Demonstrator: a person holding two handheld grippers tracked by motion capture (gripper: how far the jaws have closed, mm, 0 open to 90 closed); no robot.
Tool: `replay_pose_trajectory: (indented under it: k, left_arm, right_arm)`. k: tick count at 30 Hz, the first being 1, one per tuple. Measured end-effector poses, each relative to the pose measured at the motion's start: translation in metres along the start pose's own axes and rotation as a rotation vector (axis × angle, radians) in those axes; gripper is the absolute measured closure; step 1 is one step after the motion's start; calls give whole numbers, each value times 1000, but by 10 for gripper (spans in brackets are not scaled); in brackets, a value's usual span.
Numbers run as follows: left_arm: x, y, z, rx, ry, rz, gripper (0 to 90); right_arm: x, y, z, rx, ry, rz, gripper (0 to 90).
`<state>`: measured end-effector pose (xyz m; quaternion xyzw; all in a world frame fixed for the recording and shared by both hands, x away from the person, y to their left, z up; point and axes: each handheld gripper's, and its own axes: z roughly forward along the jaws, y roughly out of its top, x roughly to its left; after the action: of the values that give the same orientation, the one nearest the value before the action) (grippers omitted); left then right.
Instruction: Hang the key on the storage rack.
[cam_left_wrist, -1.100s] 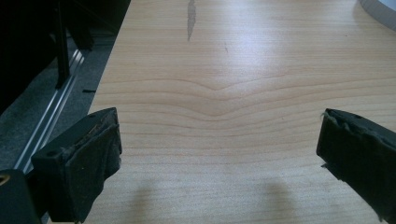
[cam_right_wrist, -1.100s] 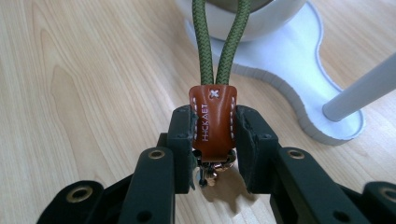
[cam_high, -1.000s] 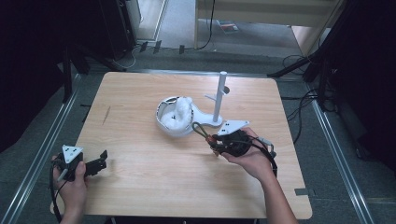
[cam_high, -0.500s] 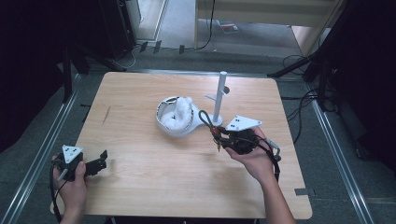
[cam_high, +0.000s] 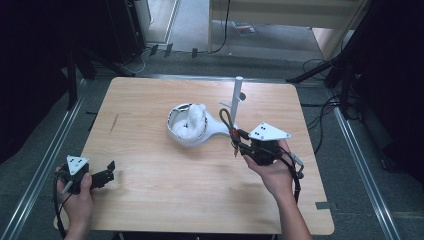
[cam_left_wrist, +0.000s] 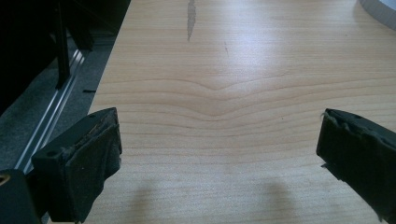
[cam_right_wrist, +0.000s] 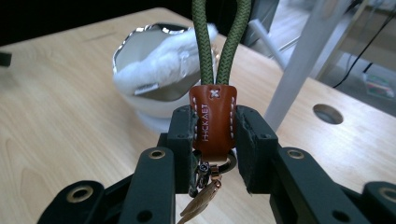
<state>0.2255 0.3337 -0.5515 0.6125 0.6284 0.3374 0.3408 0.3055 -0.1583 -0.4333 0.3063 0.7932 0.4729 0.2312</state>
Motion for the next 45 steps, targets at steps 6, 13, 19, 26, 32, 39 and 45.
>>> replay_pose_trajectory:
  k: [6, 13, 19, 26, 32, 39, 45]
  left_arm:
    - [0, 0, 0, -3, 1, -4, 8]
    - [0, 0, 0, -3, 1, -4, 8]
    - [0, 0, 0, -3, 1, -4, 8]
    - [0, 0, 0, -3, 0, -5, 8]
    - [0, 0, 0, -2, 0, -4, 8]
    - [0, 0, 0, 1, -2, -3, 8]
    - [0, 0, 0, 2, -2, -2, 8]
  right_arm:
    - [0, 2, -7, -54, -57, 25, 703]
    - [-1, 5, -13, -95, -106, 39, 703]
    - [-4, 6, -19, -121, -132, 57, 703]
    - [-8, 5, -21, -127, -180, 76, 703]
    - [-11, 4, -17, -117, -186, 82, 703]
    - [-13, 3, -11, -103, -194, 87, 703]
    - [-14, 1, -6, -97, -200, 96, 703]
